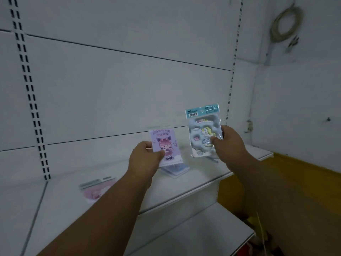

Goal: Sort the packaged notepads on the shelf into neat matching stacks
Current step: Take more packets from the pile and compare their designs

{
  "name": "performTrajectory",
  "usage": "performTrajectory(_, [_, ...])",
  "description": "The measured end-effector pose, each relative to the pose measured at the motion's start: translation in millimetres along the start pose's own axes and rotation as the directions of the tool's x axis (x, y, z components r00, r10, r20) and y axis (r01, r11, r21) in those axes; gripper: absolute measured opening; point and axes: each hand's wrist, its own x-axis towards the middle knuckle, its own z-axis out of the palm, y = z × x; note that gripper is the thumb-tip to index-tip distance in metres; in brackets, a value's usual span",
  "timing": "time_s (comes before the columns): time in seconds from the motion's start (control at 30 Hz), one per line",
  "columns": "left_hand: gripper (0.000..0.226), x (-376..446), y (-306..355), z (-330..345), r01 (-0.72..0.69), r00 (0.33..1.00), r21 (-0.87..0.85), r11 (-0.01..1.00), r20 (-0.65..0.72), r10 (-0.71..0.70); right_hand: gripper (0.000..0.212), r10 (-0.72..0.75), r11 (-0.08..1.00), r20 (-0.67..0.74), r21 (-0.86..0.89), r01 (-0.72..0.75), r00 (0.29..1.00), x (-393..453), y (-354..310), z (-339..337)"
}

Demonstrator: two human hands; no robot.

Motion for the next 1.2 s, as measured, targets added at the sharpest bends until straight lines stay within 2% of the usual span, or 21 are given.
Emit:
performTrajectory(0.13, [0.011,16.2,-15.9,35.2,0.02,0.998,0.234,0.972,-0.055,-0.008,0.015,-0.026,0.997,0.076,0.071,0.02,0.997,35.6,28.4,7.0])
performTrajectory(0.3, [0.034,29.0,-24.4,69.4,0.167,0.983,0.415,0.894,-0.138,-0.119,0.014,-0.09,0.988,0.221,0.146,0.059,0.971,81.5,62.8,19.1])
performTrajectory(0.33, [0.034,30.4,-24.6,73.9,0.189,0.979,0.483,0.855,-0.164,-0.124,0.014,-0.106,0.985,0.247,0.157,0.069,0.963,90.2,68.6,20.6])
performTrajectory(0.43, [0.029,32.2,-22.1,84.6,0.232,0.971,0.721,0.653,-0.208,-0.116,0.012,-0.146,0.981,0.317,0.169,0.096,0.937,113.4,83.7,21.8])
performTrajectory(0.57, [0.062,35.3,-15.8,97.4,0.332,0.943,0.824,0.459,-0.303,-0.139,0.012,-0.151,0.968,0.402,0.246,0.052,0.903,133.9,101.0,19.5])
performTrajectory(0.63, [0.068,39.3,-13.4,103.6,0.339,0.941,0.874,0.348,-0.319,-0.113,0.014,-0.122,0.963,0.438,0.269,0.0,0.891,140.5,110.3,17.8])
performTrajectory(0.67, [0.066,42.3,-11.1,109.0,0.328,0.944,0.884,0.332,-0.322,-0.077,0.017,-0.106,0.961,0.453,0.276,-0.026,0.885,144.1,115.4,16.7])
performTrajectory(0.73, [0.057,54.5,-7.8,126.6,0.267,0.955,0.89,0.369,-0.296,0.021,0.019,-0.089,0.958,0.469,0.281,-0.053,0.879,150.8,124.5,12.0])
performTrajectory(0.77, [0.05,61.8,-7.1,139.5,0.224,0.961,0.874,0.431,-0.272,0.053,0.018,-0.088,0.96,0.472,0.277,-0.053,0.877,154.2,128.5,8.8])
performTrajectory(0.8, [0.044,68.7,-3.6,155.8,0.179,0.968,0.823,0.54,-0.245,0.053,0.016,-0.086,0.961,0.474,0.271,-0.051,0.876,157.6,132.0,5.1])
performTrajectory(0.87, [0.035,83.4,2.1,192.4,0.132,0.979,0.562,0.817,-0.2,-0.02,0.016,-0.062,0.965,0.496,0.25,-0.074,0.866,164.1,140.3,-2.8])
performTrajectory(0.9, [0.031,90.6,4.2,208.7,0.15,0.978,0.393,0.907,-0.196,-0.076,0.014,-0.042,0.967,0.517,0.237,-0.096,0.855,166.8,144.7,-6.9])
performTrajectory(0.93, [0.026,97.2,6.3,222.2,0.183,0.971,0.255,0.95,-0.2,-0.133,0.013,-0.021,0.969,0.538,0.217,-0.114,0.843,169.5,149.9,-10.6])
performTrajectory(0.97, [0.022,105.4,5.7,232.7,0.212,0.963,0.16,0.964,-0.203,-0.178,0.011,-0.006,0.974,0.557,0.193,-0.122,0.83,172.1,155.3,-14.2])
performTrajectory(1.03, [0.014,123.1,0.3,248.0,0.251,0.951,0.096,0.963,-0.21,-0.227,0.011,0.018,0.985,0.589,0.129,-0.116,0.808,177.4,166.3,-19.8])
performTrajectory(1.1, [0.018,137.3,-8.2,258.9,0.296,0.942,0.148,0.944,-0.21,-0.262,0.01,0.02,0.999,0.59,0.029,-0.045,0.807,182.9,175.4,-21.3])
performTrajectory(1.2, [0.012,152.8,-21.2,271.3,0.291,0.954,0.367,0.884,-0.186,-0.236,0.014,0.014,0.959,0.563,-0.242,0.148,0.827,192.0,180.7,-16.7])
